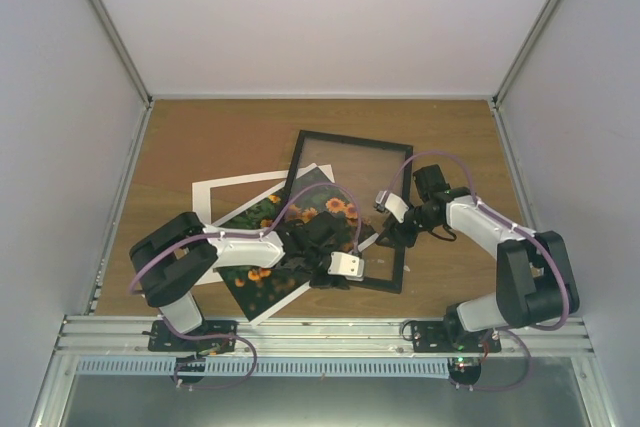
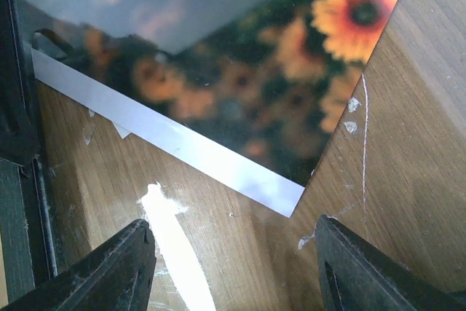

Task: Put the photo into the frame
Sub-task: Place the photo frame item in the photo frame, then move the photo frame to the center of the board.

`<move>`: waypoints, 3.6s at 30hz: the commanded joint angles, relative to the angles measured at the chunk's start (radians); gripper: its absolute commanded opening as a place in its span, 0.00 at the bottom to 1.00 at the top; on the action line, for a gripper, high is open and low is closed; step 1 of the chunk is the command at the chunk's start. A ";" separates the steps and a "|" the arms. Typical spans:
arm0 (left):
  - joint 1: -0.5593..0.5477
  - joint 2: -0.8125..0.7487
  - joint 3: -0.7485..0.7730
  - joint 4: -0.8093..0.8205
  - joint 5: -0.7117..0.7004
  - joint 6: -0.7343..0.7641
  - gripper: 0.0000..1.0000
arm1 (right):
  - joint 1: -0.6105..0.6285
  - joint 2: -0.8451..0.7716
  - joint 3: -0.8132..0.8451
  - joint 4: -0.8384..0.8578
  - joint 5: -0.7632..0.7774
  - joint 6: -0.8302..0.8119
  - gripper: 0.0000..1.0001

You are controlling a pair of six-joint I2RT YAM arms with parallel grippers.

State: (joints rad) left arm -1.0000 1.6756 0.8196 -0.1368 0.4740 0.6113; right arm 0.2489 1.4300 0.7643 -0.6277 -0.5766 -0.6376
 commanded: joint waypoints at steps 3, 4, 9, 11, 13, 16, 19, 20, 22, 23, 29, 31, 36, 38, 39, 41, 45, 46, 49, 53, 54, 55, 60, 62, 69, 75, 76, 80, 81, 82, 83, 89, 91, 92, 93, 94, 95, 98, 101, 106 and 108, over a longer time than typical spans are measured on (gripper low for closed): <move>-0.005 0.031 0.013 0.020 -0.029 -0.014 0.42 | 0.014 -0.029 -0.015 0.015 0.006 0.006 0.61; -0.006 0.029 0.013 0.022 -0.029 -0.017 0.42 | 0.014 -0.030 -0.014 0.016 0.006 0.006 0.61; -0.017 -0.038 0.000 0.017 0.017 0.003 0.40 | 0.014 -0.033 -0.016 0.016 0.006 0.006 0.61; -0.022 -0.090 -0.022 0.038 0.036 0.003 0.42 | 0.015 -0.036 -0.017 0.016 0.007 0.006 0.61; -0.023 -0.135 -0.044 0.058 0.043 -0.004 0.50 | 0.012 -0.038 -0.014 0.015 0.004 0.008 0.61; -0.022 -0.162 -0.046 0.065 0.029 -0.011 0.62 | 0.008 -0.049 -0.011 0.014 0.004 0.015 0.60; -0.022 -0.148 -0.034 0.075 0.015 -0.018 0.70 | -0.022 -0.049 -0.006 0.025 0.013 0.034 0.57; -0.022 -0.138 -0.027 0.081 0.014 -0.020 0.71 | -0.042 -0.042 0.004 0.023 0.005 0.041 0.56; -0.023 -0.104 -0.007 0.092 0.013 -0.034 0.73 | -0.107 -0.015 0.043 0.003 -0.037 0.052 0.57; -0.023 -0.085 0.006 0.092 0.019 -0.038 0.73 | -0.137 0.003 0.068 -0.006 -0.052 0.058 0.57; -0.024 -0.016 0.010 0.112 0.024 -0.033 0.68 | -0.276 0.069 0.147 -0.032 -0.093 0.078 0.57; -0.024 0.006 0.009 0.111 0.015 -0.030 0.63 | -0.294 0.079 0.157 -0.037 -0.089 0.068 0.57; -0.023 0.010 -0.014 0.123 0.023 -0.028 0.52 | -0.319 0.100 0.172 -0.045 -0.094 0.059 0.57; -0.025 0.009 -0.019 0.126 0.029 -0.022 0.45 | -0.321 0.105 0.175 -0.044 -0.094 0.059 0.58; -0.025 0.008 -0.023 0.131 0.030 -0.020 0.41 | -0.324 0.109 0.176 -0.042 -0.093 0.059 0.58; -0.025 0.007 -0.026 0.134 0.035 -0.014 0.37 | -0.325 0.116 0.179 -0.042 -0.093 0.059 0.58; -0.026 0.008 -0.024 0.133 0.042 -0.004 0.25 | -0.335 0.129 0.192 -0.036 -0.090 0.065 0.58; -0.025 0.009 -0.022 0.132 0.043 -0.004 0.24 | -0.339 0.135 0.199 -0.036 -0.091 0.071 0.57; -0.025 -0.002 -0.013 0.131 0.043 -0.011 0.36 | -0.357 0.150 0.229 -0.022 -0.092 0.093 0.57; -0.001 -0.051 0.040 0.115 0.050 -0.067 0.68 | -0.363 0.178 0.283 0.021 -0.042 0.144 0.53; 0.010 -0.064 0.063 0.101 0.050 -0.090 0.71 | -0.361 0.182 0.294 0.031 -0.024 0.155 0.51; 0.026 -0.075 0.085 0.081 0.050 -0.114 0.74 | -0.361 0.186 0.302 0.039 -0.005 0.161 0.51; 0.134 -0.143 0.122 0.008 0.040 -0.199 0.82 | -0.324 0.192 0.298 0.049 0.095 0.162 0.58; 0.178 -0.168 0.119 -0.019 0.035 -0.210 0.83 | -0.299 0.192 0.283 0.064 0.137 0.180 0.62; 0.334 -0.196 0.094 -0.099 0.026 -0.234 0.85 | -0.224 0.258 0.288 0.085 0.229 0.261 0.64; 0.491 -0.186 0.098 -0.136 0.022 -0.295 0.84 | -0.205 0.303 0.287 0.076 0.257 0.275 0.64; 0.528 -0.181 0.102 -0.149 0.034 -0.300 0.83 | -0.214 0.308 0.293 0.058 0.239 0.275 0.64; 0.651 -0.181 0.094 -0.187 0.025 -0.264 0.74 | -0.234 0.307 0.332 0.000 0.168 0.270 0.61; 0.672 -0.182 0.090 -0.191 -0.002 -0.248 0.72 | -0.234 0.301 0.336 -0.009 0.161 0.268 0.61; 0.690 -0.181 0.085 -0.192 -0.030 -0.235 0.69 | -0.234 0.297 0.338 -0.016 0.158 0.263 0.61; 0.712 -0.177 0.082 -0.198 -0.054 -0.219 0.67 | -0.234 0.292 0.340 -0.022 0.156 0.262 0.61; 0.766 -0.095 0.075 -0.214 -0.208 -0.153 0.61 | -0.292 0.315 0.362 -0.053 0.124 0.270 0.61; 0.765 -0.069 0.075 -0.210 -0.234 -0.134 0.60 | -0.310 0.336 0.381 -0.066 0.110 0.277 0.61; 0.765 -0.058 0.077 -0.207 -0.244 -0.131 0.60 | -0.317 0.344 0.391 -0.073 0.106 0.280 0.61; 0.764 -0.045 0.081 -0.204 -0.254 -0.128 0.60 | -0.326 0.351 0.401 -0.078 0.101 0.282 0.61; 0.764 -0.032 0.085 -0.204 -0.263 -0.126 0.59 | -0.334 0.357 0.411 -0.084 0.097 0.283 0.61; 0.764 -0.021 0.090 -0.203 -0.271 -0.124 0.59 | -0.341 0.363 0.422 -0.086 0.097 0.284 0.61; 0.752 0.013 0.104 -0.209 -0.274 -0.121 0.58 | -0.359 0.380 0.454 -0.093 0.106 0.294 0.61; 0.715 0.029 0.107 -0.204 -0.270 -0.110 0.58 | -0.369 0.390 0.475 -0.088 0.124 0.304 0.60; 0.638 0.061 0.125 -0.195 -0.264 -0.118 0.58 | -0.387 0.406 0.495 -0.085 0.137 0.309 0.60; 0.608 0.074 0.135 -0.189 -0.257 -0.126 0.57 | -0.390 0.414 0.499 -0.079 0.150 0.310 0.60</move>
State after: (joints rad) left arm -0.3359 1.7153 0.9272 -0.3542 0.1917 0.4873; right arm -0.1246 1.8198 1.2377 -0.7025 -0.4480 -0.3420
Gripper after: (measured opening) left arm 0.576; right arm 0.604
